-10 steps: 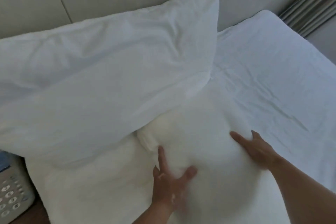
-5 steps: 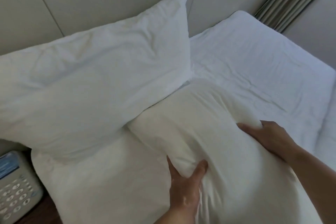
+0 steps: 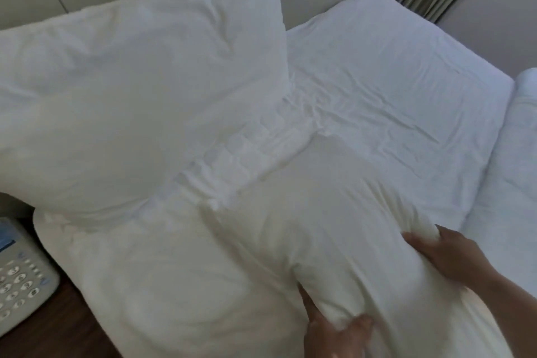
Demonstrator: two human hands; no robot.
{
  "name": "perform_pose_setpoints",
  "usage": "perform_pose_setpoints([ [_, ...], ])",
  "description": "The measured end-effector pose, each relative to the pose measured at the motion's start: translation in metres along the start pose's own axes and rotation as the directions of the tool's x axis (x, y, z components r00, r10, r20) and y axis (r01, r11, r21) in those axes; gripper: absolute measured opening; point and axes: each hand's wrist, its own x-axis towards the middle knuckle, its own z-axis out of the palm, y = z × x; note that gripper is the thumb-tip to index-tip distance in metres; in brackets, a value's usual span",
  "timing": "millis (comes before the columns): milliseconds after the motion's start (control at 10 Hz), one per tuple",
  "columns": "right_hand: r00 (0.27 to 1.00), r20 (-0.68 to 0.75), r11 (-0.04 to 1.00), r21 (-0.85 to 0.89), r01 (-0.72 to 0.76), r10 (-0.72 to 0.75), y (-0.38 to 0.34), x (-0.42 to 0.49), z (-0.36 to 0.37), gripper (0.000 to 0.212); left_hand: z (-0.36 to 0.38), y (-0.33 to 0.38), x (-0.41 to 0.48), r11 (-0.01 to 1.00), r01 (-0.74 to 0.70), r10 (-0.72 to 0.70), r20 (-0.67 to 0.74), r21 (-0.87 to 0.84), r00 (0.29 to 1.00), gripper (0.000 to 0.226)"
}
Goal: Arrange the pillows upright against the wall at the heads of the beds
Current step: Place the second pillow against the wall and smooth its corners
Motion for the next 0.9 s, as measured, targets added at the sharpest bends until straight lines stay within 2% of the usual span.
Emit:
perform_pose_setpoints([
  [100, 0.999, 0.03, 0.997, -0.073, -0.029, 0.031, 0.013, 0.01, 0.014, 0.135, -0.01, 0.014, -0.011, 0.978, 0.123, -0.134, 0.058, 0.167, 0.989, 0.149],
  [200, 0.999, 0.021, 0.994, -0.096, 0.041, -0.039, -0.017, 0.005, -0.008, 0.091, -0.028, 0.056, -0.028, 0.968, 0.068, -0.076, 0.026, 0.241, 0.997, 0.126],
  [300, 0.968, 0.012, 0.964, -0.089, 0.249, -0.249, -0.076, 0.0, -0.036, 0.068, -0.067, 0.105, -0.039, 0.961, 0.043, -0.035, -0.034, 0.273, 0.999, 0.083],
  [400, 0.892, 0.033, 0.88, -0.149, 0.451, -0.451, -0.16, -0.004, -0.059, 0.073, -0.12, 0.174, -0.057, 0.943, -0.096, 0.142, -0.125, 0.318, 0.982, 0.083],
  [500, 0.803, 0.038, 0.785, -0.186, 0.59, -0.595, -0.249, -0.007, -0.084, 0.076, -0.179, 0.239, -0.08, 0.898, -0.189, 0.291, -0.215, 0.398, 0.932, 0.092],
  [600, 0.725, 0.023, 0.696, -0.261, 0.669, -0.688, -0.331, -0.008, -0.11, 0.079, -0.239, 0.29, -0.094, 0.775, -0.229, 0.466, -0.289, 0.589, 0.836, 0.081],
  [700, 0.641, -0.011, 0.607, -0.335, 0.721, -0.768, -0.404, -0.003, -0.133, 0.087, -0.298, 0.326, -0.116, 0.496, -0.19, 0.696, -0.257, 0.847, 0.671, 0.079],
  [800, 0.54, -0.084, 0.52, -0.428, 0.739, -0.837, -0.471, 0.01, -0.148, 0.099, -0.358, 0.344, -0.134, 0.17, -0.021, 0.879, -0.141, 0.985, 0.456, 0.083],
  [900, 0.494, -0.07, 0.436, -0.59, 0.68, -0.867, -0.525, 0.025, -0.153, 0.115, -0.409, 0.346, -0.138, 0.161, 0.253, 0.829, -0.27, 0.954, 0.49, 0.11],
])
